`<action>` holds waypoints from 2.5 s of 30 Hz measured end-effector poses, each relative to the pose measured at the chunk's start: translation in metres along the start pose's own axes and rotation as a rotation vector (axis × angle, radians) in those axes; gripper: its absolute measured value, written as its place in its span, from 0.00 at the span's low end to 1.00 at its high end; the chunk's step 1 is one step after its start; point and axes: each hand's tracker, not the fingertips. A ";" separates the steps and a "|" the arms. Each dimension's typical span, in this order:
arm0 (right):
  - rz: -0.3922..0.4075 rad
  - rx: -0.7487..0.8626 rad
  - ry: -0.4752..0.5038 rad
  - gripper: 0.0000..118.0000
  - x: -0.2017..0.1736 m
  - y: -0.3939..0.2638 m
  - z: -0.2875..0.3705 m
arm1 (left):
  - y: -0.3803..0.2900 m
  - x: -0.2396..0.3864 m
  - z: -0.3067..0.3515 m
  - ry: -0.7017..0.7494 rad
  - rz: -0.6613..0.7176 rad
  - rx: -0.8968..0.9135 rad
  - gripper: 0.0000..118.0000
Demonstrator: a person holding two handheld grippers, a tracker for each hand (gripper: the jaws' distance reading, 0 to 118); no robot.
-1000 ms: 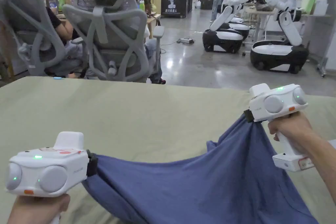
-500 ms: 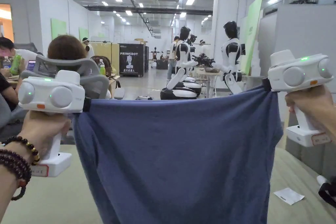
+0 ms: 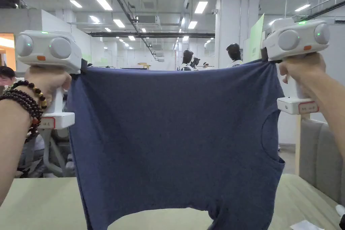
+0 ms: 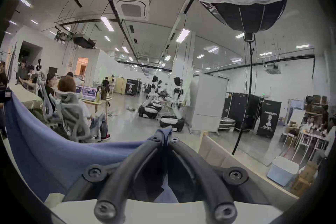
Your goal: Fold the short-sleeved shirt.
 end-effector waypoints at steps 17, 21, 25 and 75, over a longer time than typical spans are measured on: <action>0.021 -0.116 0.059 0.02 -0.033 -0.103 -0.041 | -0.138 -0.002 -0.049 -0.016 0.004 -0.126 0.04; 0.043 -0.196 0.067 0.02 -0.036 -0.138 -0.046 | -0.180 -0.006 -0.052 -0.057 0.041 -0.185 0.04; 0.019 -0.180 0.088 0.02 -0.029 -0.145 -0.025 | -0.180 -0.011 -0.032 -0.064 0.029 -0.180 0.04; 0.042 -0.548 0.135 0.06 -0.021 -0.474 0.382 | -0.470 -0.043 0.364 -0.010 0.038 -0.411 0.06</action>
